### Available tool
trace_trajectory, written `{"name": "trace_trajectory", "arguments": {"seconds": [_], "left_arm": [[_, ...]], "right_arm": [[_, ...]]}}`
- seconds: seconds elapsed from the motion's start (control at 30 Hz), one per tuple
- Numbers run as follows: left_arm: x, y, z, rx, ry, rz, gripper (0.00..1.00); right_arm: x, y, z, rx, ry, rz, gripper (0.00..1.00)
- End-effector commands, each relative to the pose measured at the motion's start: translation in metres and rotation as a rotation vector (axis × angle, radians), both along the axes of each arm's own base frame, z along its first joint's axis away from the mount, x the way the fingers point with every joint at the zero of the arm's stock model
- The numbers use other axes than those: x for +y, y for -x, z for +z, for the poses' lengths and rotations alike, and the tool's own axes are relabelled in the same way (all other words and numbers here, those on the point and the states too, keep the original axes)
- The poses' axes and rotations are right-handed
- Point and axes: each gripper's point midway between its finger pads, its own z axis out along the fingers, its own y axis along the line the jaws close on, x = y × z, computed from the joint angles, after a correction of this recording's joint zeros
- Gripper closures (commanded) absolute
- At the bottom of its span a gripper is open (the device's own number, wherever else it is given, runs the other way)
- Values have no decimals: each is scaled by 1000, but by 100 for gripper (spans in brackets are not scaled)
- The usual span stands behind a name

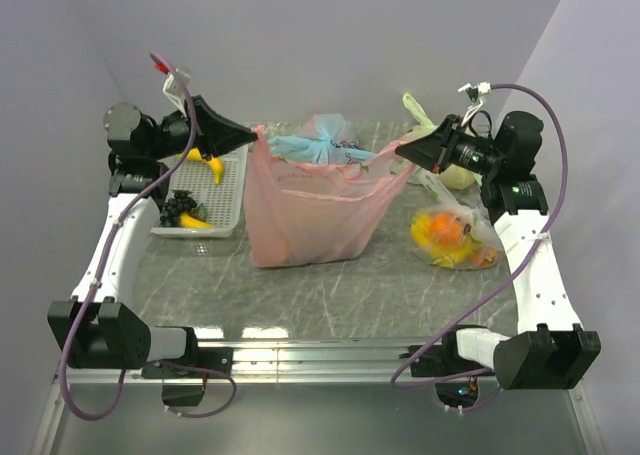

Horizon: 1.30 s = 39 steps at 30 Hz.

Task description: Place the fake fruits into the plastic bag and tie a complex knot

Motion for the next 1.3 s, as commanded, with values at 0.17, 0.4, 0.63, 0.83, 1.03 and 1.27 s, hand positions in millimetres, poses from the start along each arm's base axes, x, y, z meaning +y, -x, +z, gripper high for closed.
{"name": "trace_trajectory", "arguments": {"seconds": [0.17,0.4,0.63,0.83,1.03,1.27], "left_arm": [[51,-19,-26,-71,-218,156,69],[51,-49,16,-259,-346,240,16],[-80,-38,-21,-339,-349,36,10],[-158,-32,-33,-385,-264,-54,1],[-202,-9,-28,-345,-122,-256,1],[-219,18,-23,-201,19,-470,1]], "right_arm": [[9,7,35,-150,-23,59,100],[25,16,24,-187,-2,116,100],[24,19,25,-222,13,91,100],[22,27,27,-270,33,90,100],[24,26,21,-287,49,91,100],[27,16,23,-330,44,87,100]]}}
